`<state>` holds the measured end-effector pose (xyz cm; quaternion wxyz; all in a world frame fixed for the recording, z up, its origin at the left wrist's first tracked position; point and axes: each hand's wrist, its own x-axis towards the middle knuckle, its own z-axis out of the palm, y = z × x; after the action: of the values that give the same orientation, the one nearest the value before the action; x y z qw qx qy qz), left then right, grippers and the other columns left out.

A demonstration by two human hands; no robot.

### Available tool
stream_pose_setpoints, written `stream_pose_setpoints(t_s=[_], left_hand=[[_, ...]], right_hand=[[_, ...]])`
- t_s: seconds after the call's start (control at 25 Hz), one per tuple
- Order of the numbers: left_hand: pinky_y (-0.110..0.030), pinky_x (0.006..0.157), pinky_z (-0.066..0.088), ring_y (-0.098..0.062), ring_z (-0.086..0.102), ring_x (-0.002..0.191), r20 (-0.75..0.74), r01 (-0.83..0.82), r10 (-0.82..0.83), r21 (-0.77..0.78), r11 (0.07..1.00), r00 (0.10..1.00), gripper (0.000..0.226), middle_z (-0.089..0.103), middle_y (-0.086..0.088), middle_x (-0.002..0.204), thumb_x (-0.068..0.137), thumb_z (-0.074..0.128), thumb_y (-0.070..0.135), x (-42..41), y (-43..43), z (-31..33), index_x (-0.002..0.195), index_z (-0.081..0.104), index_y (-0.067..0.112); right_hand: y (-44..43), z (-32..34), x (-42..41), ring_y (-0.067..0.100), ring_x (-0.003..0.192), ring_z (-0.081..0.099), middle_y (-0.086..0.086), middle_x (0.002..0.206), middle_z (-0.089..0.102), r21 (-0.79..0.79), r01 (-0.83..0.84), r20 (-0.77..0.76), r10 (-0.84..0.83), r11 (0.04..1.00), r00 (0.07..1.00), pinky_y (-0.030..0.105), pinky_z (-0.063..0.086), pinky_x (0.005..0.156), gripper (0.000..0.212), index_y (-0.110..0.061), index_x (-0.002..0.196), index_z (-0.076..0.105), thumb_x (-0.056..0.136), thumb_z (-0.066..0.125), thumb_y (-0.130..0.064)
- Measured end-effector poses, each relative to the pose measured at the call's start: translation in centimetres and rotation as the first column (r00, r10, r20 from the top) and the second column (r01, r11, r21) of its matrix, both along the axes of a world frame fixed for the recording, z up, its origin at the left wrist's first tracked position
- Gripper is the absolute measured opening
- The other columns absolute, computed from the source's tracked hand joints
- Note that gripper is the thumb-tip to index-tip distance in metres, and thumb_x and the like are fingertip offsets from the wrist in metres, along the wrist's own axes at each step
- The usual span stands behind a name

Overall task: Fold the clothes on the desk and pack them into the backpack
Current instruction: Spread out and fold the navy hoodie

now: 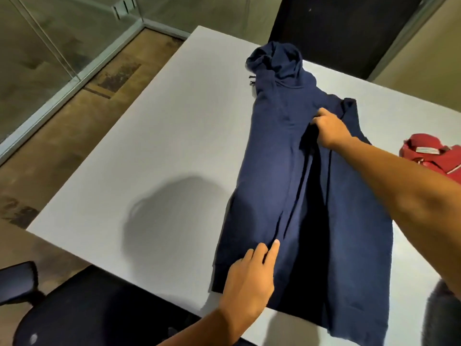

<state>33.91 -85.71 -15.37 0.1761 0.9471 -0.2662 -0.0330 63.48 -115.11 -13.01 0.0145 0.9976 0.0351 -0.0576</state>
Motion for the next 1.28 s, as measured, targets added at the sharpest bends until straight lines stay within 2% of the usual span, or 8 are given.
stream_pose_setpoints(t_s=[0.12, 0.2, 0.32, 0.48, 0.72, 0.84, 1.12, 1.28], left_hand=[[-0.018, 0.051, 0.048, -0.007, 0.057, 0.078, -0.115, 0.071, -0.091, -0.168, 0.983, 0.989, 0.07, 0.056, 0.012, 0.103, 0.084, 0.056, 0.051, -1.5, -1.0, -1.0, 0.145, 0.035, 0.023], [-0.022, 0.062, 0.049, -0.008, 0.055, 0.082, -0.112, 0.087, -0.122, -0.281, 0.956, 0.986, 0.054, 0.059, 0.012, 0.103, 0.094, 0.044, 0.045, -1.3, -1.0, -0.8, 0.144, 0.042, 0.023], [-0.03, 0.087, 0.047, -0.016, 0.059, 0.103, 0.02, 0.043, -0.039, -0.275, 0.96, 0.999, 0.043, 0.063, 0.004, 0.117, 0.094, 0.043, 0.031, 1.2, -0.6, -1.7, 0.133, 0.056, 0.017], [-0.043, 0.117, 0.028, -0.025, 0.031, 0.143, -0.015, -0.048, 0.048, 0.029, 0.998, 0.999, 0.06, 0.034, -0.006, 0.155, 0.096, 0.033, 0.038, 4.0, 1.7, -5.3, 0.15, 0.033, 0.012], [-0.043, 0.119, 0.021, -0.024, 0.018, 0.148, -0.06, -0.009, 0.016, 0.107, 0.994, 0.998, 0.061, 0.019, -0.005, 0.16, 0.099, 0.026, 0.04, 2.2, 2.7, -7.1, 0.153, 0.019, 0.014], [-0.041, 0.117, 0.024, -0.025, 0.022, 0.146, -0.082, -0.074, 0.083, 0.108, 0.991, 0.993, 0.061, 0.023, -0.006, 0.159, 0.098, 0.023, 0.04, 1.5, 2.9, -7.1, 0.152, 0.024, 0.011], [-0.034, 0.113, 0.022, -0.026, 0.041, 0.138, -0.161, -0.183, 0.168, -0.081, 0.98, 0.973, 0.054, 0.044, -0.006, 0.148, 0.094, 0.043, 0.034, 1.7, 1.9, -5.3, 0.142, 0.045, 0.012], [-0.041, 0.114, 0.026, -0.026, 0.042, 0.137, -0.081, 0.083, -0.082, 0.002, 0.997, 0.993, 0.052, 0.045, -0.006, 0.148, 0.096, 0.036, 0.034, 2.1, -1.1, -4.7, 0.142, 0.046, 0.013]], right_hand=[[2.1, -1.6, -3.9, 0.036, 0.107, 0.051, 0.02, 0.125, 0.047, 0.423, 0.383, 0.031, -0.435, 0.821, 0.9, 0.029, 0.041, 0.084, 0.034, 0.002, 0.109, 0.064, 0.084, 0.046, 0.014], [4.6, -2.3, -7.0, 0.031, 0.107, 0.05, 0.017, 0.128, 0.045, 0.554, 0.412, 0.105, -0.552, 0.724, 0.827, 0.028, 0.04, 0.083, 0.029, -0.001, 0.114, 0.058, 0.09, 0.044, 0.009], [8.4, -4.3, -12.0, 0.03, 0.119, 0.045, 0.015, 0.134, 0.047, 0.532, 0.19, 0.292, -0.389, 0.825, 0.874, 0.035, 0.039, 0.1, 0.029, -0.003, 0.121, 0.055, 0.093, 0.048, -0.004], [14.3, -8.2, -19.1, 0.027, 0.147, 0.018, 0.012, 0.157, 0.026, 0.476, 0.138, 0.132, -0.226, 0.869, 0.965, 0.036, 0.013, 0.121, 0.051, -0.007, 0.147, 0.037, 0.102, 0.042, -0.03], [13.9, -10.0, -23.9, 0.029, 0.147, 0.02, 0.01, 0.159, 0.022, 0.167, 0.324, 0.141, -0.347, 0.931, 0.927, 0.045, 0.014, 0.121, 0.068, -0.008, 0.153, 0.023, 0.1, 0.024, -0.051], [14.6, -9.0, -24.0, 0.034, 0.143, 0.03, 0.013, 0.155, 0.031, 0.259, 0.515, 0.063, -0.546, 0.817, 0.835, 0.05, 0.023, 0.118, 0.064, -0.002, 0.148, 0.033, 0.1, 0.021, -0.043], [9.4, -6.0, -31.5, 0.03, 0.137, 0.038, 0.01, 0.144, 0.046, 0.53, 0.481, 0.197, -0.654, 0.698, 0.731, 0.042, 0.028, 0.117, 0.046, -0.009, 0.137, 0.051, 0.092, 0.054, -0.001], [6.0, -5.2, -37.1, 0.038, 0.125, 0.044, 0.018, 0.139, 0.046, 0.464, 0.73, 0.12, -0.852, 0.502, 0.51, 0.052, 0.042, 0.101, 0.05, -0.008, 0.135, 0.049, 0.087, 0.061, -0.004]])
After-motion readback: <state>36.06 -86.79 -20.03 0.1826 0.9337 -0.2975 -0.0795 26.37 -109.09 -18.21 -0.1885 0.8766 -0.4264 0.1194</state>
